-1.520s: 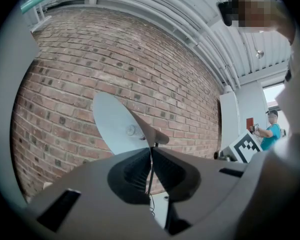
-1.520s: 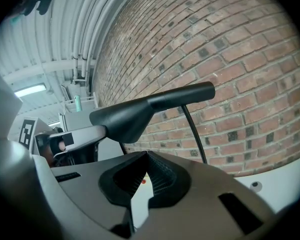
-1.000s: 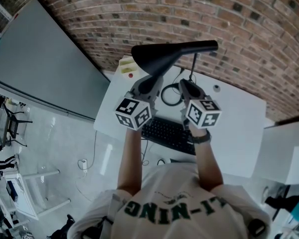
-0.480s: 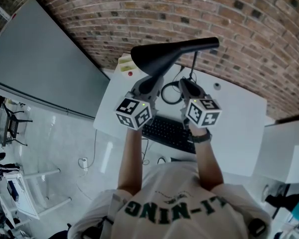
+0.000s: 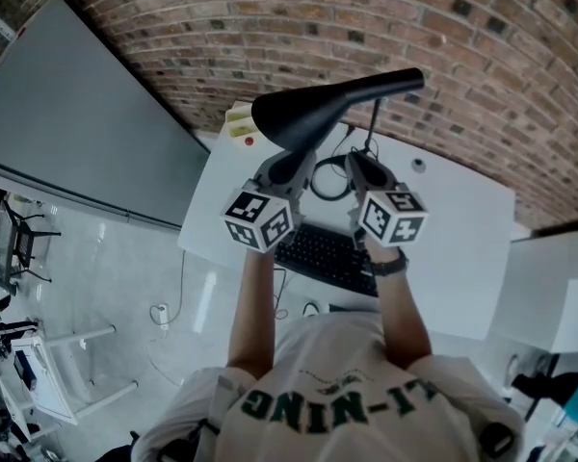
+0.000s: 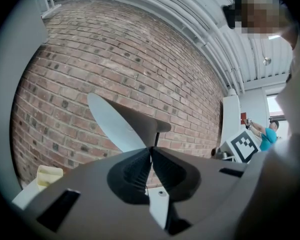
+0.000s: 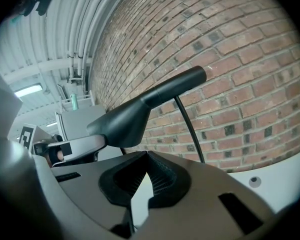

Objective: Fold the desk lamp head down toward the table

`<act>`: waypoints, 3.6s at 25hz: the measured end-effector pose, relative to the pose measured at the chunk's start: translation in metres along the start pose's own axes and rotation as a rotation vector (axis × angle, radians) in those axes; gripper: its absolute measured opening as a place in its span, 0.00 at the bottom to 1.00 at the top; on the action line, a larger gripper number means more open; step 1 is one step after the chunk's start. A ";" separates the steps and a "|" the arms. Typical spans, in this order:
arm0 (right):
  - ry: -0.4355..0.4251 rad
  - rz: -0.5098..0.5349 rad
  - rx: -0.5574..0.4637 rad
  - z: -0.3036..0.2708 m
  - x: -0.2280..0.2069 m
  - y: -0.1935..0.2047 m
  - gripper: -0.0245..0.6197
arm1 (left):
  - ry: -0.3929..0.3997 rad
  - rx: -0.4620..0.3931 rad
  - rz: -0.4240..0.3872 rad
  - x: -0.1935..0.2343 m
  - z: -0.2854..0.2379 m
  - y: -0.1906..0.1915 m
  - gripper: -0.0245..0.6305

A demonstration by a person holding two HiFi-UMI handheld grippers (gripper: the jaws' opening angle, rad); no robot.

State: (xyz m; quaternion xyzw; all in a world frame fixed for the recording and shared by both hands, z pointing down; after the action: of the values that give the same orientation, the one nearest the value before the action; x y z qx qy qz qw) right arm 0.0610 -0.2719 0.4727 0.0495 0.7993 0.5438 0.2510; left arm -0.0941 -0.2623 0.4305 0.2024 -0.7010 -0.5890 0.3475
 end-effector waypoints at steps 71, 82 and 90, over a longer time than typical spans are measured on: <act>0.076 -0.042 0.051 0.003 -0.050 0.020 0.05 | 0.103 0.048 0.271 0.004 -0.052 0.084 0.07; 0.094 -0.040 0.062 0.003 -0.059 0.021 0.05 | 0.130 0.066 0.297 0.003 -0.064 0.095 0.07; 0.097 -0.044 0.067 0.003 -0.062 0.024 0.05 | 0.143 0.084 0.302 0.001 -0.072 0.102 0.07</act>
State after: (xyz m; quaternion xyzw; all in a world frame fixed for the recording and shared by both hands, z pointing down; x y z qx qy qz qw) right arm 0.1121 -0.2817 0.5146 0.0138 0.8291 0.5129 0.2222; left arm -0.0301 -0.2892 0.5341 0.1505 -0.7210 -0.4845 0.4720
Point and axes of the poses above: the fingertips, and each gripper's own axes: z backward along the fingers, x to its left, y out of its underside, the point moved 6 cm from there along z, backward along the fingers, and after that the axes turned 5 degrees about y, right-handed, at the moved point
